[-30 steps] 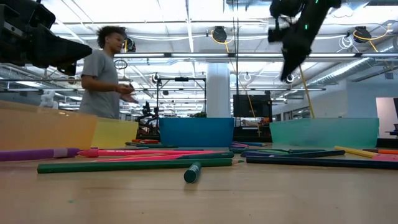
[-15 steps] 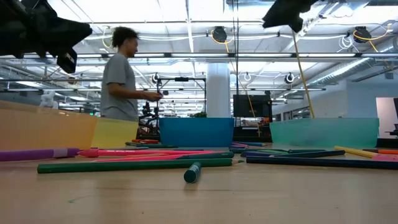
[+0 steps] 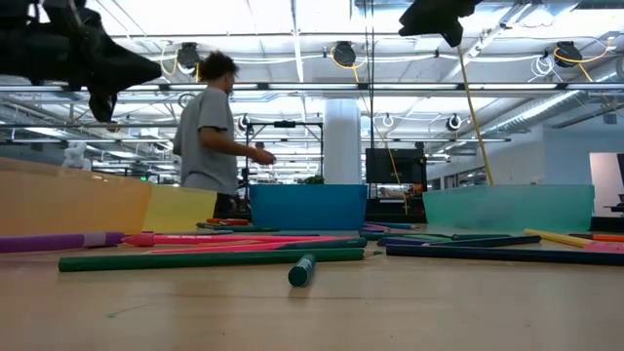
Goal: Sort crayons/erasers/pens/pencils in bins
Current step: Put the red scissors into the light blue bin
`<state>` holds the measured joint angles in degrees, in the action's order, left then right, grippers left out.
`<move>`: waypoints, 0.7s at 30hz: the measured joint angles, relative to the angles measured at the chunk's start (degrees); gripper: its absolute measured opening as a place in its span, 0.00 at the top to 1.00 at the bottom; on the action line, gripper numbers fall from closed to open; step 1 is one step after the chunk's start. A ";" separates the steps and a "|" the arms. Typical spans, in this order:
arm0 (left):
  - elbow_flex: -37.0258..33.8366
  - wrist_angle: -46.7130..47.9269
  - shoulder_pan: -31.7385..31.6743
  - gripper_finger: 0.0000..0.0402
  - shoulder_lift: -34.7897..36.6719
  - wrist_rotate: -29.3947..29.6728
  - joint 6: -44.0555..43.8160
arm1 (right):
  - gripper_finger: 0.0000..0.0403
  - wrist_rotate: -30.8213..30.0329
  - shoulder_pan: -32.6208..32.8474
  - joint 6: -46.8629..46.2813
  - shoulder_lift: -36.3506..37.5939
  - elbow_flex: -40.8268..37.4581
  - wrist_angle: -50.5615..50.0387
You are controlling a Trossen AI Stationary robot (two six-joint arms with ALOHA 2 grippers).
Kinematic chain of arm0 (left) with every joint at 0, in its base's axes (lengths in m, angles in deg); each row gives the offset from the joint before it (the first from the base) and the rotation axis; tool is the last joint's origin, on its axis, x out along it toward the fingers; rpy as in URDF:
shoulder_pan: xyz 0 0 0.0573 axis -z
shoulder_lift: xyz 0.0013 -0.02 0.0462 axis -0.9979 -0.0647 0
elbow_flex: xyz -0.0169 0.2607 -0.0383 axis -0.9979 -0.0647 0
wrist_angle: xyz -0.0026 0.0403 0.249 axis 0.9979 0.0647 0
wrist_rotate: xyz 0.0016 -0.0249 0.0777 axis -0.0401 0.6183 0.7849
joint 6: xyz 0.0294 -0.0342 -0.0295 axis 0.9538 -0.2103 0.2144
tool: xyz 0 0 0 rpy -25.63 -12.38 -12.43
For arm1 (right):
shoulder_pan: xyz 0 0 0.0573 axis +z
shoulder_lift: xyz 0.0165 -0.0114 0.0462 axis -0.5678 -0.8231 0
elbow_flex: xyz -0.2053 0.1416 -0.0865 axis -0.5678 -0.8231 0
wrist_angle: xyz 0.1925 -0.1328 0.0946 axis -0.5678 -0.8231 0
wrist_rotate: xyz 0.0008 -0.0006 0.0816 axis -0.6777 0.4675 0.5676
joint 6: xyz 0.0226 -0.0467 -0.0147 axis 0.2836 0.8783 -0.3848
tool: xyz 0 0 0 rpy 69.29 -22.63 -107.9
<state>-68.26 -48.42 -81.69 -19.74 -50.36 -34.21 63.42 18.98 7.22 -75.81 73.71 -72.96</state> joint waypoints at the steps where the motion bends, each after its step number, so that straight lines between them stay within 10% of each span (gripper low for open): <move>1: 2.02 2.59 -0.79 0.90 -1.94 0.02 0.48 | 0.75 0.00 0.00 0.00 -0.14 0.00 0.45; 8: 14.48 12.36 -8.67 0.84 -18.77 -0.62 1.78 | 0.75 0.21 0.10 0.02 -0.13 0.00 1.63; 21: 38.37 28.16 -21.86 0.43 -48.29 -16.78 6.92 | 0.75 0.28 4.32 1.73 -0.11 0.00 1.61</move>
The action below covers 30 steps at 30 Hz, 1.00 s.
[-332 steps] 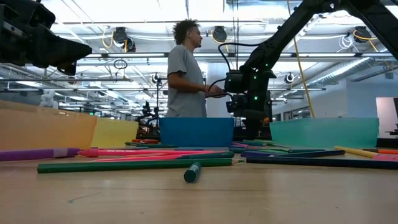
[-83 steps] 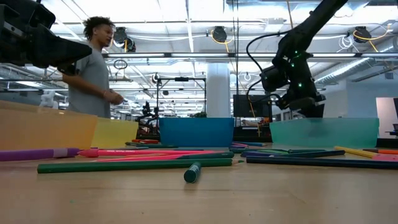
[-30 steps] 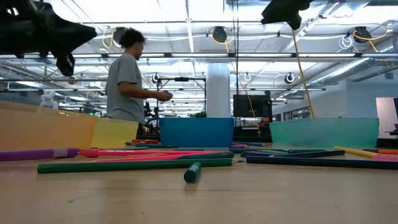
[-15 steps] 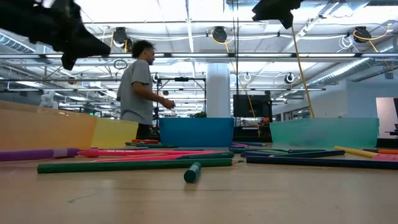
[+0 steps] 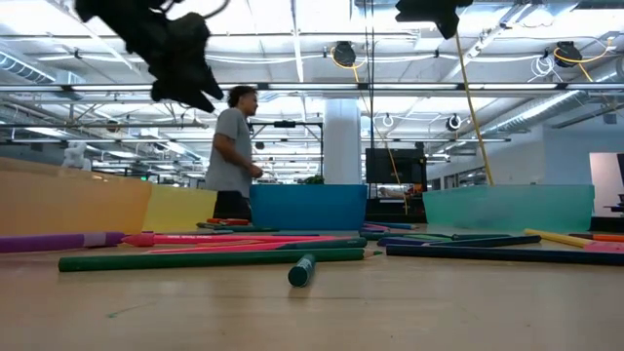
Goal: Sort crayons/erasers/pens/pencils in bins
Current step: Put the red scissors into the light blue bin
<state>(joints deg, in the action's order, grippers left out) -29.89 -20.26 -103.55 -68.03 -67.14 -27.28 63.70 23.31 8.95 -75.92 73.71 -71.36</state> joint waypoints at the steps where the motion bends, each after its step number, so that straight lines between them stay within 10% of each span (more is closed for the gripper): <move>1: 1.41 1.44 -0.39 0.41 -1.72 -1.75 1.19 | 0.75 0.00 0.24 0.00 0.00 0.00 0.00; 15: 13.38 15.56 -4.22 0.39 -20.20 -4.48 5.49 | 0.75 -0.19 0.97 1.49 0.00 0.00 -0.02; 30: 37.70 28.12 -20.47 0.40 -47.00 -2.03 33.52 | 0.75 -0.74 1.97 -0.65 0.00 0.00 -0.02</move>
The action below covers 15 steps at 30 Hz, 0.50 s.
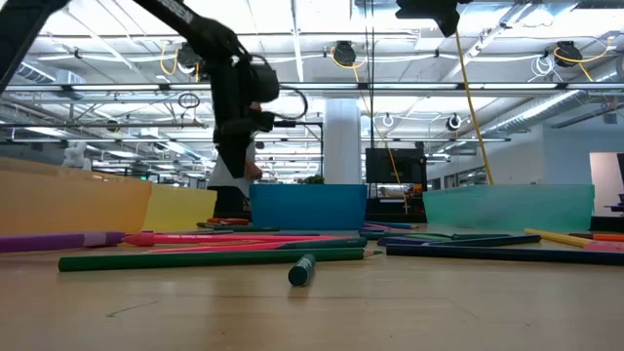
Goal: Sort crayons/erasers/pens/pencils in bins
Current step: Put the red scissors into the light blue bin
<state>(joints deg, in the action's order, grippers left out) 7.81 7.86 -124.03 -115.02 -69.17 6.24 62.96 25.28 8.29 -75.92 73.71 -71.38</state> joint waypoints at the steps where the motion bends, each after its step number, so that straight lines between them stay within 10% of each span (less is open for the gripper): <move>1: 0.03 -0.38 -0.41 0.41 -0.78 0.02 1.89 | 0.75 -0.80 0.42 -0.09 0.00 0.00 0.00; 15: 0.05 -4.91 -2.33 0.71 -9.81 -0.51 10.90 | 0.75 -5.56 3.98 -0.88 0.00 0.00 -0.04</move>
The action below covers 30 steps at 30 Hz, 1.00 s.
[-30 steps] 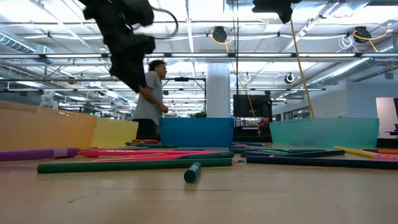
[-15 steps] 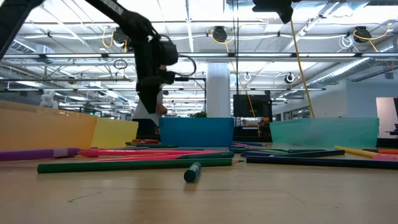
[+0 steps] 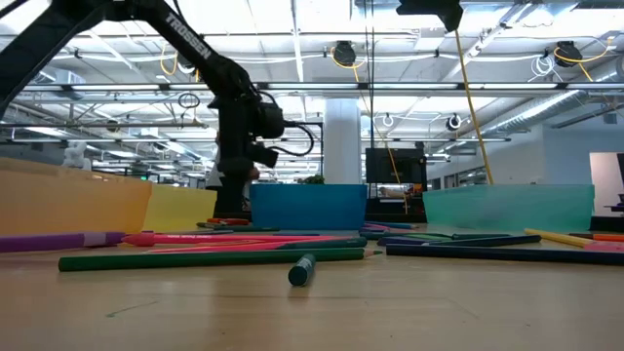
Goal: Sort crayons/erasers/pens/pencils in bins
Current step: Put the red scissors into the light blue bin
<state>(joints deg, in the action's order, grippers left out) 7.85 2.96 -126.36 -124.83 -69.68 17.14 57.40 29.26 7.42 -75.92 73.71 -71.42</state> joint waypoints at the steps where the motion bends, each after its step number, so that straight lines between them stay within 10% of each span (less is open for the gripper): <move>1: -0.02 -0.76 -0.05 0.71 -0.39 0.00 -0.44 | 0.75 0.00 0.00 0.00 0.00 0.00 0.00; 30: -5.04 -4.42 -2.00 0.75 -1.12 -2.14 0.93 | 0.75 0.04 0.00 -1.49 -0.02 0.00 -0.81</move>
<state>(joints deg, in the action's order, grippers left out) 2.81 -1.46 -128.36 -125.95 -71.82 18.07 57.45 29.26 5.93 -75.94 73.71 -72.23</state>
